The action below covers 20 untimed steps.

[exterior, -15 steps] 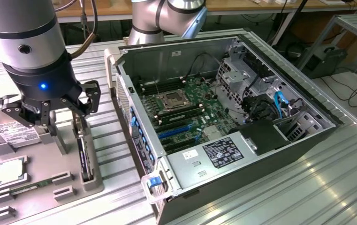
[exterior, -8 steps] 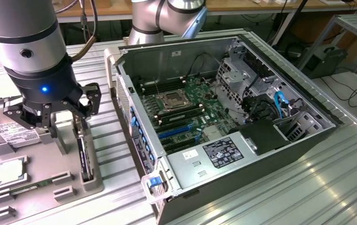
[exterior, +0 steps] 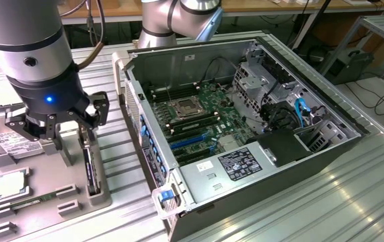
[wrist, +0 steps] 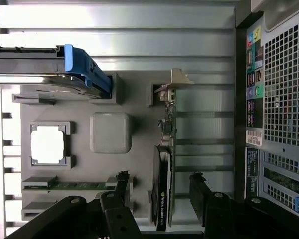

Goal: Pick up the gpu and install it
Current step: 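Pick up the gpu and move the gpu toward the slot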

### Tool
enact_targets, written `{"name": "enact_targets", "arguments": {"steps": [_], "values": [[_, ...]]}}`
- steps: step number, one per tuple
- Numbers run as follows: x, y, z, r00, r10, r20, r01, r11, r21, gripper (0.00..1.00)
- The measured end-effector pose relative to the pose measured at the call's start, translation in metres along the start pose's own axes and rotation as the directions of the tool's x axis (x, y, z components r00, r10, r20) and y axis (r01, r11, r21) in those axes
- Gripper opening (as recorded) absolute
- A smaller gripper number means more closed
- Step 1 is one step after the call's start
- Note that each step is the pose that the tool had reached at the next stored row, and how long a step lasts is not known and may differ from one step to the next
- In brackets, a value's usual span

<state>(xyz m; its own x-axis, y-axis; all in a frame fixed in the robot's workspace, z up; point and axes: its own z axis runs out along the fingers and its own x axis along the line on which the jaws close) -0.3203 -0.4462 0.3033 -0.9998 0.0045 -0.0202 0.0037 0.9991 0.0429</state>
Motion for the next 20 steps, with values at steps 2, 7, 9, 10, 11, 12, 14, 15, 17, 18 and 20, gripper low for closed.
{"name": "enact_targets", "arguments": {"steps": [2, 7, 9, 10, 11, 12, 14, 15, 17, 18, 20], "values": [[0.0, -0.0003, 0.0011, 1.0, 0.0, 0.0001, 0.0, 1.0, 0.0, 0.6], [0.0, -0.001, 0.0041, 1.0, -0.002, -0.0001, 0.002, 1.0, 0.0, 0.6], [0.0, -0.0013, 0.0051, 1.0, -0.002, -0.0001, 0.002, 1.0, 0.0, 0.6], [0.0, -0.0014, 0.0056, 1.0, -0.002, -0.0001, 0.002, 1.0, 0.0, 0.6], [0.0, -0.0015, 0.0062, 1.0, -0.002, -0.0001, 0.002, 1.0, 0.0, 0.6], [0.0, -0.0016, 0.0067, 1.0, -0.002, -0.0001, 0.002, 1.0, 0.0, 0.6], [0.0, -0.0019, 0.0078, 1.0, -0.003, 0.0, 0.003, 1.0, -0.0001, 0.6], [0.0, -0.002, 0.0083, 1.0, -0.003, -0.0001, 0.003, 1.0, -0.0001, 0.6], [0.0, -0.0024, 0.0096, 1.0, -0.003, -0.0001, 0.003, 1.0, -0.0001, 0.6], [0.0, -0.0025, 0.01, 1.0, -0.004, -0.0001, 0.004, 1.0, -0.0001, 0.6], [0.0, -0.0028, 0.011, 1.0, -0.004, -0.0001, 0.004, 1.0, -0.0001, 0.6]]}}
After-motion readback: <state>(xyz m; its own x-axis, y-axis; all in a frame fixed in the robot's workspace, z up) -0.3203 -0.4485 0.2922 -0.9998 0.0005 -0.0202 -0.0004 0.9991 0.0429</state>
